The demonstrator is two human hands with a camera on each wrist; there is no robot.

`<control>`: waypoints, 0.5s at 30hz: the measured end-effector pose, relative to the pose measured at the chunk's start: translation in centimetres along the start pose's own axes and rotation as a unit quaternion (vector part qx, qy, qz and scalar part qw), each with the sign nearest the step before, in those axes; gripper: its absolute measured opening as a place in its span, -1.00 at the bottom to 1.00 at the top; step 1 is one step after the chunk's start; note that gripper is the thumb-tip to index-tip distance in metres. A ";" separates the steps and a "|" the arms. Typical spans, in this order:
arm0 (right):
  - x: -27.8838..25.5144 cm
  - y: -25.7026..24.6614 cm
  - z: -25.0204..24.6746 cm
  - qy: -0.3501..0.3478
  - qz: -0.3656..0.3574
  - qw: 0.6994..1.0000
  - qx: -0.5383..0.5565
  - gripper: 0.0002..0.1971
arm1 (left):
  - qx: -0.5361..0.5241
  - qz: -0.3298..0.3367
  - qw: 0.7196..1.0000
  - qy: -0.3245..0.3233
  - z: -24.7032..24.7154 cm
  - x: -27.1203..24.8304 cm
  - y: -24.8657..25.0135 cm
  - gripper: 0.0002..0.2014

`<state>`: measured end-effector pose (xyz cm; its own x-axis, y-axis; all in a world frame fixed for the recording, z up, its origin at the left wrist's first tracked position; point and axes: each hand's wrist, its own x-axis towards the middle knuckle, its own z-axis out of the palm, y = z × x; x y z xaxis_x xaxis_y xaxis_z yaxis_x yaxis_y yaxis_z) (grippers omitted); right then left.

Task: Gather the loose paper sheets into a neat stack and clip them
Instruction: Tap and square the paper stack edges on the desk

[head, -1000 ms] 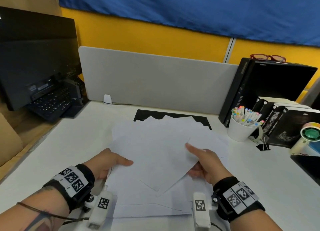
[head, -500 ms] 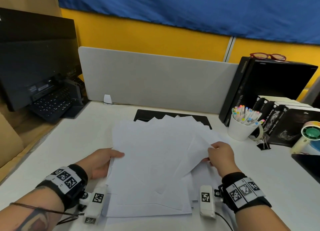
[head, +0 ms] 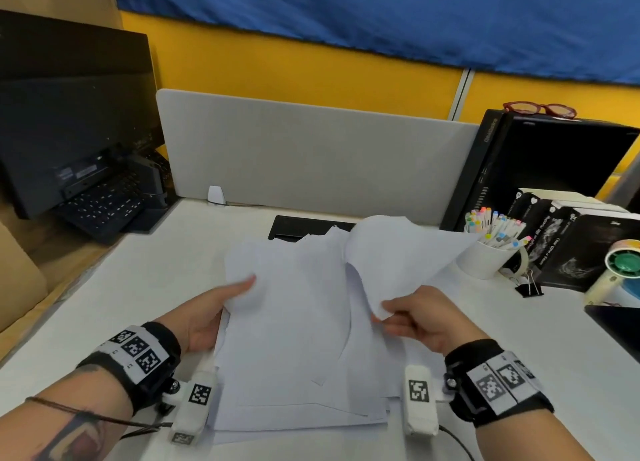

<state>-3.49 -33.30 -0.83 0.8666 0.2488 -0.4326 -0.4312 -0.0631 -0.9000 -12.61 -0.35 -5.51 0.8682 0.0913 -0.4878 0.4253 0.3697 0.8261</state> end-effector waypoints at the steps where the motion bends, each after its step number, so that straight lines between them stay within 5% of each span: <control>1: 0.0 0.3 0.9 -0.011 0.004 1.000 0.003 -0.80 | -0.039 -0.009 0.999 0.007 0.0 0.0 0.2 -0.26; 4: 0.6 0.8 2.5 0.052 -0.066 0.990 0.110 -0.80 | -0.111 -0.038 0.992 0.039 -0.5 0.8 0.2 -0.21; 8: 0.7 0.5 2.5 0.140 -0.237 0.940 0.200 -0.73 | -0.040 -0.021 0.995 0.083 -0.5 1.3 -0.6 -0.54; 12: -0.8 0.1 3.0 0.097 -0.281 0.933 0.203 -0.67 | 0.001 -0.018 0.997 0.072 -0.9 1.0 -0.8 -0.66; 15: -0.9 0.0 3.5 0.032 -0.245 0.958 0.143 -0.64 | 0.028 -0.008 0.999 0.045 -1.2 1.1 -1.0 -0.66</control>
<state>-5.19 -30.14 -0.29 0.9924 0.1202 0.0273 -0.0122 0.3164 -0.9485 -12.38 0.53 -7.20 0.8353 0.1699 -0.5229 0.4552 0.3198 0.8310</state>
